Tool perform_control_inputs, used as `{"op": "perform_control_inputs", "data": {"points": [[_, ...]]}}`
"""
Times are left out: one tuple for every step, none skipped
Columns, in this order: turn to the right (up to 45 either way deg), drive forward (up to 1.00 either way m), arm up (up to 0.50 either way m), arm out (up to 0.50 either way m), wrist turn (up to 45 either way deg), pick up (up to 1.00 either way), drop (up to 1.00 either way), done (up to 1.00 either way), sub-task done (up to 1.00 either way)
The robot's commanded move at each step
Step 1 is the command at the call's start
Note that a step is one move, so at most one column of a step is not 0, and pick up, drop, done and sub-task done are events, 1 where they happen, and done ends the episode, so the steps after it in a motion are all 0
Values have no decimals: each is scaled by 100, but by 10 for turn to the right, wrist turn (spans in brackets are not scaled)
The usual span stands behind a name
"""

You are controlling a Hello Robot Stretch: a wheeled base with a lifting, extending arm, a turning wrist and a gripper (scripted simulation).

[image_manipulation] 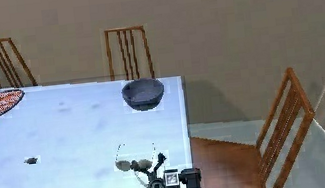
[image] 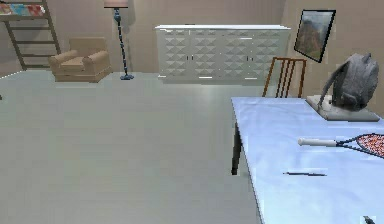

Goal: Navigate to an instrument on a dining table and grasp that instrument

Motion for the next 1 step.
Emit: {"op": "perform_control_inputs", "data": {"points": [[0,0,0,0,0,100,0,0,0]]}}
